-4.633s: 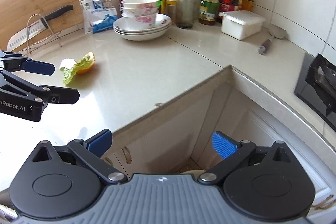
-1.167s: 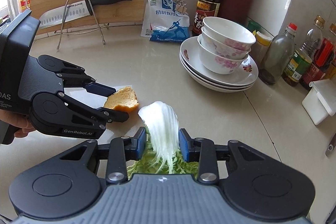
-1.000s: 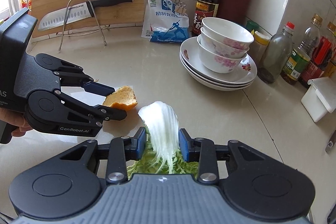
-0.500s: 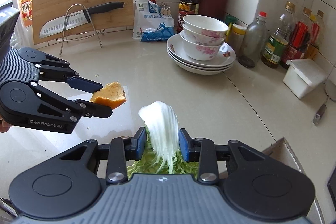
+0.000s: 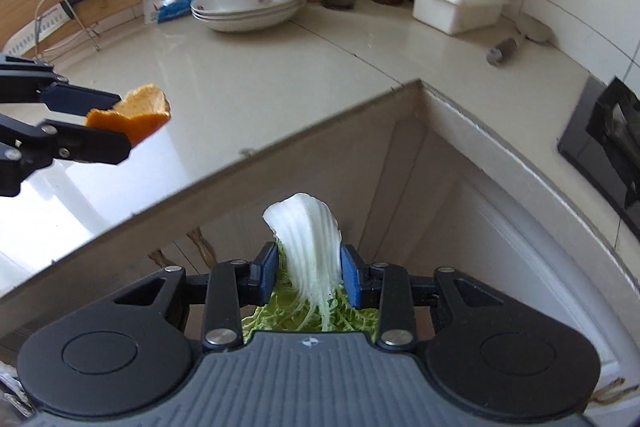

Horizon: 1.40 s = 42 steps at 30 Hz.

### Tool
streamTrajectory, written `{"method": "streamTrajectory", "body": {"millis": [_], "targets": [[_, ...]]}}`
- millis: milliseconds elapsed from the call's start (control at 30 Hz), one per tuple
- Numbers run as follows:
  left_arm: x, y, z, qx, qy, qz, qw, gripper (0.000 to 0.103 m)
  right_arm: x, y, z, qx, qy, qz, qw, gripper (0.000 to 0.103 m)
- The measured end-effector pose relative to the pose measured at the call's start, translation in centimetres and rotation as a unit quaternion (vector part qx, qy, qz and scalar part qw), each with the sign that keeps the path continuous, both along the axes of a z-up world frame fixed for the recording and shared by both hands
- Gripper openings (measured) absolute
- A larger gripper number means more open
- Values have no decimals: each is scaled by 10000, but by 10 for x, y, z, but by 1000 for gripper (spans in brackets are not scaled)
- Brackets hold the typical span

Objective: Collect trash
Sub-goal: 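Carry the cabbage leaf and orange peel over the white bin with both tools, then open the right tool over the bin while the left tool releases the peel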

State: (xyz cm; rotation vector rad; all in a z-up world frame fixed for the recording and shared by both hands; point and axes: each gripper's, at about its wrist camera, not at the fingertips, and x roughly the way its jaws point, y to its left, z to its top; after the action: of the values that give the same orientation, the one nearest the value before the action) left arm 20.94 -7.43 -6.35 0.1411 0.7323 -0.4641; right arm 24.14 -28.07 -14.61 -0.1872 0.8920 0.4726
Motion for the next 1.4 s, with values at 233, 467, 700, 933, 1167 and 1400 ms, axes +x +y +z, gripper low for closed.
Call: {"method": "streamTrajectory", "body": {"millis": [233,467,700,933,1167,1400], "targets": [[6,-46,-16,101,177,-261,9995,40,4,-29,-58,-19,318,-403,9987,66],[17,-87,-38,171,420,-455,9979,41,-13,-53,-65,125,287,-514,9982,96],[35,-126,-82,312,684,-560,9956,41,-39,-80,-60,153,269,-791,9964,103],[48,-155,-125,527,939,-618,9923,57,-59,-95,-66,-85,368,-924,9950,103],[43,-168,-131,874,633,-599,9924,91,-65,-104,-74,-117,551,-1168,9916,103],[30,-159,-116,1091,782,-289,9905,91,-61,-107,-84,-312,864,-1791,9795,103]]}}
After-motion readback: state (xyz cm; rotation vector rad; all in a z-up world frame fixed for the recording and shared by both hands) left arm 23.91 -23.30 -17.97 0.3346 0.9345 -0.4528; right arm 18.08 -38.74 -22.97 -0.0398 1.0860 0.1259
